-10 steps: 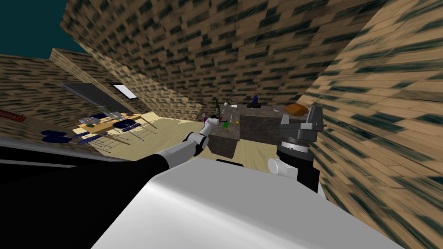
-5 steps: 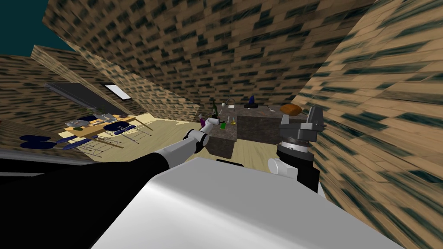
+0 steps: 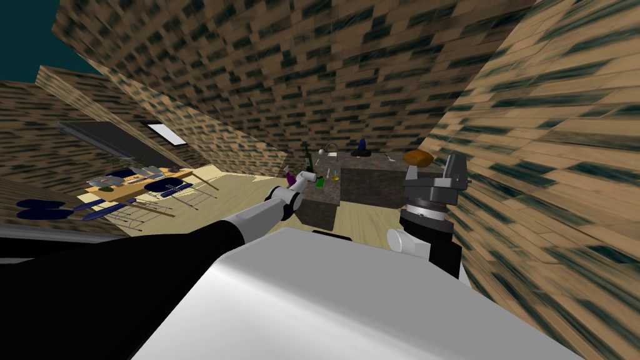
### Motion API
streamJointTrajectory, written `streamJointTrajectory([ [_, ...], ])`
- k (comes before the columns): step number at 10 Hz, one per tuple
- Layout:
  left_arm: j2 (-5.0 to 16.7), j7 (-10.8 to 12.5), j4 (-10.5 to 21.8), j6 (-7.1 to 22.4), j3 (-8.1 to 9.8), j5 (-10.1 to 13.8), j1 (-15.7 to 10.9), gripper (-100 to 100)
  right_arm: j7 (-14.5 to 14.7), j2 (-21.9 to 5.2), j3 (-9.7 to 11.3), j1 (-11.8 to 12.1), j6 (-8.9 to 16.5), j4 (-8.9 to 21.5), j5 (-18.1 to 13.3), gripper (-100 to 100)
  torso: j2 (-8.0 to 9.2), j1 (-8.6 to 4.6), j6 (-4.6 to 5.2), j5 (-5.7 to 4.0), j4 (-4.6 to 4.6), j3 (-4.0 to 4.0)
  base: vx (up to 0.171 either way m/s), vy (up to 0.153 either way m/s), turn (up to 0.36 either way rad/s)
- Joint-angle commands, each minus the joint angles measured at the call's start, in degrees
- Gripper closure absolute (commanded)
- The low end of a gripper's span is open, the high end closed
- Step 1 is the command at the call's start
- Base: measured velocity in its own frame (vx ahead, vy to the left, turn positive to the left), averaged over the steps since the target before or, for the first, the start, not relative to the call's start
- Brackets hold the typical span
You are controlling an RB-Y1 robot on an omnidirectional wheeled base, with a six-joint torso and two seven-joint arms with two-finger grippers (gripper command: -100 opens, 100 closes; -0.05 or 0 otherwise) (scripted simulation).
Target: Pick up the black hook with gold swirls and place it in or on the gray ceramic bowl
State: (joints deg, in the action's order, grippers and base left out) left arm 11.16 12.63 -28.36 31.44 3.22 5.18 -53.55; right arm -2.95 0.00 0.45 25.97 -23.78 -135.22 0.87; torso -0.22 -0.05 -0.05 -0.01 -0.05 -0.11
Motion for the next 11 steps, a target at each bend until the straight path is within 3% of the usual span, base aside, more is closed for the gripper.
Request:
streamJointTrajectory([
  [1,0.0,0.0,0.0,0.0,0.00,0.0,0.0,-100,0.0,0.0,0.0,0.0,0.0,0.0,0.0,0,0.00,0.00,0.00,0.00,0.00,0.00,0.049,-0.010,-0.002],
  [2,0.0,0.0,0.0,-0.2,0.01,0.0,0.1,100,0.0,0.0,0.0,0.0,0.0,0.0,0.0,0,0.04,0.02,0.00,0.00,0.00,0.01,0.006,-0.001,0.001],
  [6,0.0,0.0,0.1,-0.2,0.02,0.0,0.1,100,0.0,0.0,0.0,0.0,0.0,0.0,0.0,0,0.24,0.04,0.00,-0.01,0.07,0.14,0.000,0.000,0.000],
  [7,0.0,0.0,0.1,-0.1,0.02,0.0,0.1,0,0.0,0.0,0.0,0.0,0.0,0.0,0.0,0,0.26,0.04,0.00,-0.01,0.09,0.16,0.000,0.000,0.000],
  [8,0.0,0.0,0.1,-0.1,0.02,0.0,0.1,100,0.0,0.0,0.0,0.0,0.0,0.0,0.0,0,0.27,0.04,0.00,-0.01,0.09,0.17,0.000,0.000,0.000],
  [9,0.0,0.0,0.1,-0.1,0.02,0.0,0.1,0,0.0,0.0,0.0,0.0,0.0,0.0,0.0,0,0.28,0.03,0.00,-0.02,0.10,0.18,0.000,0.000,0.000],
  [10,1.6,-1.9,-1.0,0.8,-0.20,0.1,-1.6,100,0.0,0.0,0.0,0.0,0.0,0.0,0.0,0,0.29,0.03,0.00,-0.02,0.11,0.19,-0.099,0.019,-0.098],
  [11,1.6,-1.9,-1.0,0.8,-0.20,0.1,-1.6,100,0.0,0.0,0.0,0.0,0.0,0.0,0.0,0,0.59,0.09,0.00,-0.04,0.24,0.38,-0.111,0.042,-0.062],
])
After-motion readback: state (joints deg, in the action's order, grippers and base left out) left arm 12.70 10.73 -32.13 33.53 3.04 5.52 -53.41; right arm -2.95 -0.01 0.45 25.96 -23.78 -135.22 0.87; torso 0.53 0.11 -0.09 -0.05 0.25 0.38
